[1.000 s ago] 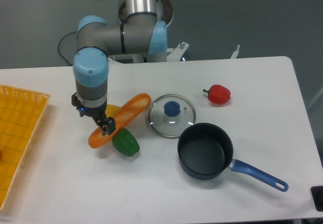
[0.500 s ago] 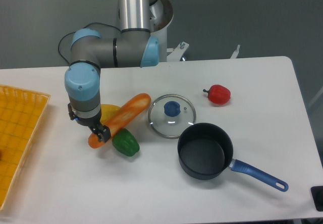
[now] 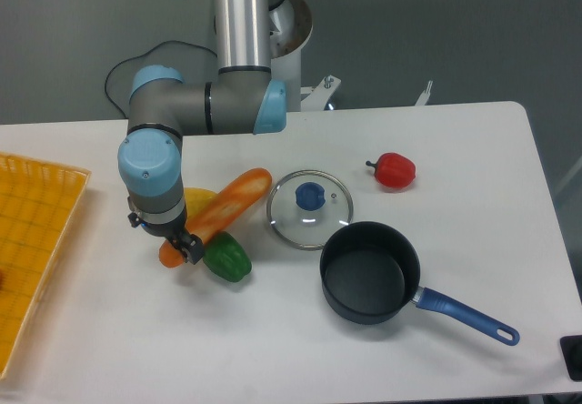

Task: Pick up the long bread
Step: 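Close the gripper around the end of the baguette, then lift and swing the held baguette up off the table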

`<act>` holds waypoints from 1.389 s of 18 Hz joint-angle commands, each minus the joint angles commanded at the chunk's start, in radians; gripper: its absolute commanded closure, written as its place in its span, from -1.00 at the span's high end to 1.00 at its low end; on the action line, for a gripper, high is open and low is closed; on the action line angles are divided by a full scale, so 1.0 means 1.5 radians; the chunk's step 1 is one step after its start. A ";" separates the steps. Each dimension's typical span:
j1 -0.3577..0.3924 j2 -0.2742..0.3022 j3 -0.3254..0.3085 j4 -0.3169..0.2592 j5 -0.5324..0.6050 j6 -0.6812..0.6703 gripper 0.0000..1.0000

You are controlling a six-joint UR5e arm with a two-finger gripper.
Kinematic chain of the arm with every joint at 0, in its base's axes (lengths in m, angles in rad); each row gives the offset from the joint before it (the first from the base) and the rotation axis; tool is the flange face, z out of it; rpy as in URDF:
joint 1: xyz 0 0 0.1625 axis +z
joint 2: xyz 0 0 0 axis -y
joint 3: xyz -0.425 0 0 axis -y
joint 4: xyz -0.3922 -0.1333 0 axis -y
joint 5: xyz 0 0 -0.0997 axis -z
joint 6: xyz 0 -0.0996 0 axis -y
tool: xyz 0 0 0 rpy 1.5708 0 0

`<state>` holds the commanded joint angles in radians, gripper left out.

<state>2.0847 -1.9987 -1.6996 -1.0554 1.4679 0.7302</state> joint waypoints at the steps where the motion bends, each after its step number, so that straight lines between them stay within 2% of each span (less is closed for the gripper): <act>1: 0.000 -0.003 0.000 0.001 0.005 -0.002 1.00; 3: -0.001 -0.004 0.004 0.001 0.005 -0.002 1.00; 4: -0.001 -0.004 0.005 0.000 0.005 -0.002 0.90; 7: -0.001 -0.003 0.007 -0.004 0.005 -0.008 -0.23; 8: 0.000 -0.002 0.010 -0.005 0.003 -0.007 -0.48; 11: 0.001 -0.001 0.013 -0.008 0.006 -0.007 -1.00; 25: 0.002 0.001 0.012 -0.016 0.007 -0.008 -1.00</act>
<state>2.0877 -1.9972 -1.6812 -1.0799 1.4787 0.7179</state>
